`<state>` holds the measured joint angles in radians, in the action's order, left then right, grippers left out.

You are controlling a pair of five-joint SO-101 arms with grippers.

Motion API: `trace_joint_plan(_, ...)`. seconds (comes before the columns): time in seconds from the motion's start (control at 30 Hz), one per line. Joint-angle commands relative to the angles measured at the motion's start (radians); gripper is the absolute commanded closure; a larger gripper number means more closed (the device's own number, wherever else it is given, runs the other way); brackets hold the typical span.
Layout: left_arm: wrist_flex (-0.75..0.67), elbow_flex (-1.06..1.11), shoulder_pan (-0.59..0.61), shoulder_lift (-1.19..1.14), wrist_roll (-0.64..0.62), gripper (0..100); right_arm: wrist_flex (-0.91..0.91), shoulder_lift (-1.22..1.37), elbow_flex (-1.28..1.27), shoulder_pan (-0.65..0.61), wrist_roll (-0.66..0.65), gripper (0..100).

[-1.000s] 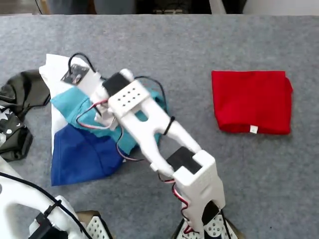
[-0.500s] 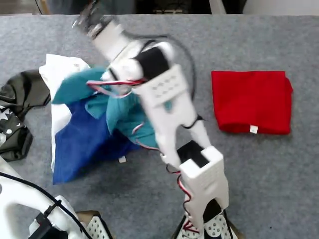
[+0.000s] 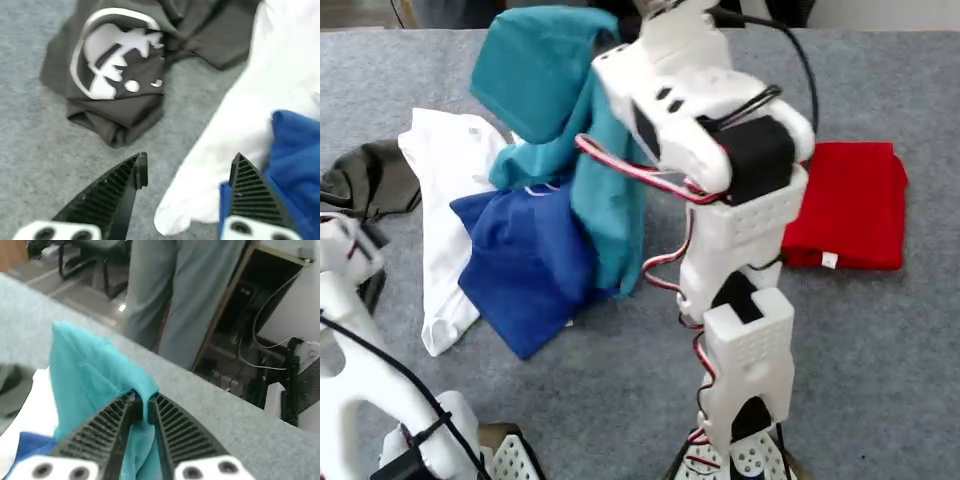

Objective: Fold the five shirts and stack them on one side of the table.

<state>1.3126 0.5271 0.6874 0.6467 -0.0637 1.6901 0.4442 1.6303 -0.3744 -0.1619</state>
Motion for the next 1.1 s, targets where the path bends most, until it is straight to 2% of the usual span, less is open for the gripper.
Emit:
trace_joint_plan(0.0, 0.071, -0.101, -0.122, 0.015, 0.028, 72, -0.091, -0.094, 0.03, 0.055, 0.023, 98.5)
trace_joint_plan(0.1, 0.167, -0.156, -0.334, 0.015, 0.109, 72, -0.153, -0.13, 0.03, 0.11, 0.023, 98.5)
trace_joint_plan(0.2, 0.215, -0.16, -0.541, 0.015, 0.135, 72, -0.192, -0.147, 0.03, 0.21, 0.023, 98.5)
trace_joint_plan(0.27, 0.206, -0.151, -0.631, 0.014, 0.135, 72, -0.189, -0.153, 0.041, 0.305, 0.023, 98.5)
trace_joint_plan(0.37, 0.1, -0.09, -0.713, 0.003, 0.129, 72, -0.16, -0.18, 0.041, 0.446, 0.023, 98.5)
trace_joint_plan(0.5, -0.157, 0.073, -0.786, -0.002, 0.124, 72, -0.071, -0.22, 0.041, 0.562, 0.025, 98.5)
trace_joint_plan(0.6, -0.325, 0.165, -0.825, -0.072, 0.058, 72, 0.028, -0.245, 0.041, 0.577, 0.02, 98.5)
trace_joint_plan(0.7, -0.422, 0.173, -0.825, -0.226, -0.029, 72, 0.077, -0.262, 0.035, 0.578, 0.025, 98.5)
trace_joint_plan(0.83, -0.439, 0.094, -0.82, -0.457, -0.097, 73, 0.075, -0.291, 0.031, 0.572, 0.025, 98.5)
trace_joint_plan(0.9, -0.443, 0.05, -0.812, -0.551, -0.106, 78, 0.075, -0.298, 0.03, 0.572, 0.025, 98.5)
trace_joint_plan(1.03, -0.427, -0.041, -0.788, -0.667, 0.0, 98, 0.075, -0.309, 0.031, 0.578, 0.021, 98.5)
trace_joint_plan(1.07, -0.411, -0.059, -0.769, -0.674, 0.029, 97, 0.077, -0.309, 0.031, 0.58, 0.021, 98.5)
